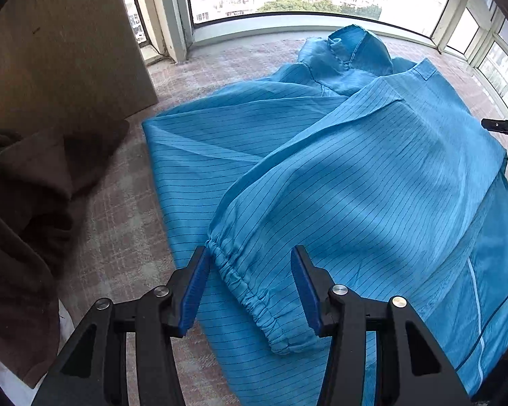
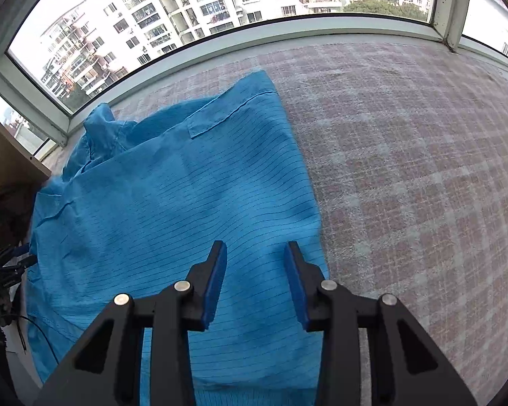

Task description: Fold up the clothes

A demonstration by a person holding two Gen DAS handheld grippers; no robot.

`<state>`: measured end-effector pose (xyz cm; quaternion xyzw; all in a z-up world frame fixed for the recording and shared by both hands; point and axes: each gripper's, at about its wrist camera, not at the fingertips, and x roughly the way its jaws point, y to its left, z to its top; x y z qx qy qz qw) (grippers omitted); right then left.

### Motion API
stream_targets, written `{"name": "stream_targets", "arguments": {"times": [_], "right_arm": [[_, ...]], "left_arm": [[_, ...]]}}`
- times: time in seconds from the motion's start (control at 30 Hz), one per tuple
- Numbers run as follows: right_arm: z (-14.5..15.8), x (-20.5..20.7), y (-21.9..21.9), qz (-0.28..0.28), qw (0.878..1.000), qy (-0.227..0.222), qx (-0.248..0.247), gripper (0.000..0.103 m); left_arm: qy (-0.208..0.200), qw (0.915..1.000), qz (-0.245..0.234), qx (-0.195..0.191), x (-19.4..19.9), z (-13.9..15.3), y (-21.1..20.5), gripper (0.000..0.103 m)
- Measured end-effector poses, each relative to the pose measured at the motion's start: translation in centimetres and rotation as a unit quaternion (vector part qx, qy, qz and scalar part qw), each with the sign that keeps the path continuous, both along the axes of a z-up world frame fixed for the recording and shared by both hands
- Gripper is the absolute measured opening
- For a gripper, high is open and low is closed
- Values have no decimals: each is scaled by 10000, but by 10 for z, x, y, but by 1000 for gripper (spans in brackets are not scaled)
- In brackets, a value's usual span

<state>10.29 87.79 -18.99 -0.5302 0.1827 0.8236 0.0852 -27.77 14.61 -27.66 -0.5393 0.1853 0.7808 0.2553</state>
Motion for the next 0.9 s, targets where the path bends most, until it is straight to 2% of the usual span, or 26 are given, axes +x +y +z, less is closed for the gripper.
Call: {"name": "stream_targets", "arguments": {"times": [0.07,0.17,0.2,0.3,0.4,0.5,0.63,0.73,0.8,0.9], "right_arm": [[-8,-18,-2,141,9997,-124,143,34],[-20,-30,7,51,9966,-520,643,34],[-20,-29,14,-26,9956,-535,770,32],[-20,-19,48,-522,9905,-782,1002,34],[-2,6,71,-872,9898,-648,917,34],[25,43,53,-315,9983,-188,447,37],[37,80,11,424,9961,-216,740,42],[27,79,0,570,9964,-402,482,42],[14,69,-4,619,9936,-641,690,42],[-11,64,5,342,9829,-1394,1158,42]], "left_arm": [[137,9995,-170,-234,-4,-7,10,46],[166,9996,-151,-164,-21,-7,17,46],[184,9996,-108,-177,-29,-8,19,46],[249,9995,-88,-197,-50,-8,29,46],[292,9988,-258,-293,-56,-5,42,45],[320,9983,-434,-233,-47,4,45,45],[391,9981,-476,-70,-35,18,38,45],[442,9978,-489,-60,-30,24,31,46],[461,9980,-416,-90,-32,23,29,46],[456,9986,-265,-50,-35,23,24,46]]}}
